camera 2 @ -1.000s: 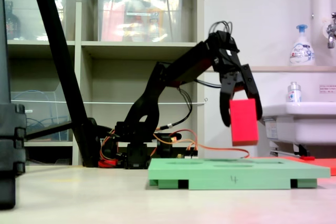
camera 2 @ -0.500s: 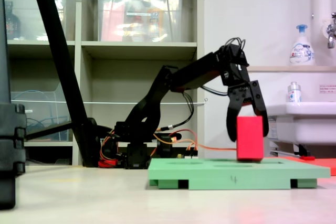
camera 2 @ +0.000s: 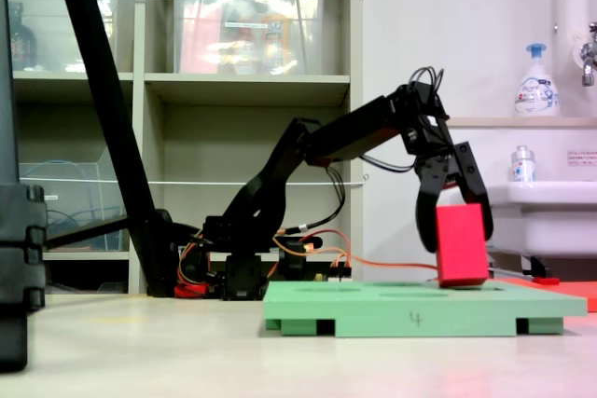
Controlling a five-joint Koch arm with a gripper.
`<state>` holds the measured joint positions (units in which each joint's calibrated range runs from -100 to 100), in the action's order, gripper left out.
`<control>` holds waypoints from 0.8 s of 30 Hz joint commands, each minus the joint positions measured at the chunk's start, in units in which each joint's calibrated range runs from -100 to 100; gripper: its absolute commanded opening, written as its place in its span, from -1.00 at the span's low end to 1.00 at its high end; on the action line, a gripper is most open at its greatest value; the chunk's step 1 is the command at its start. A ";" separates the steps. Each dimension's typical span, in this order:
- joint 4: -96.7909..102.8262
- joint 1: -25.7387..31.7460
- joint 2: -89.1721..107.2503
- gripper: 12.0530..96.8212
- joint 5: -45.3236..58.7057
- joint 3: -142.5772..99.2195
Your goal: Put the square block into the corresponding hole
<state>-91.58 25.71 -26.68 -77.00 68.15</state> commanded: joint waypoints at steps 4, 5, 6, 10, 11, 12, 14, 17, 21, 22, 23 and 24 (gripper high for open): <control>7.47 0.15 0.84 -0.62 -0.10 4.03; 7.85 0.15 0.70 -0.62 -0.10 4.03; 8.05 0.15 0.70 -0.62 -0.10 4.03; 8.43 0.15 -0.14 -0.62 -0.05 4.03; 8.43 0.15 -0.42 -0.62 -0.10 4.03; 8.43 0.15 -0.84 -0.62 -0.05 4.03; 8.34 0.20 -1.40 -0.62 -0.05 4.03; 7.47 0.24 -2.23 -0.62 -0.05 4.03; 7.47 0.24 -3.91 -0.62 -0.10 4.03; 7.47 0.24 -4.05 -0.62 -0.10 4.03; 7.47 0.34 -4.05 -0.62 -0.05 4.03; 7.47 0.39 -4.05 -0.62 -0.05 4.03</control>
<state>-87.18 25.81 -32.01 -76.95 68.15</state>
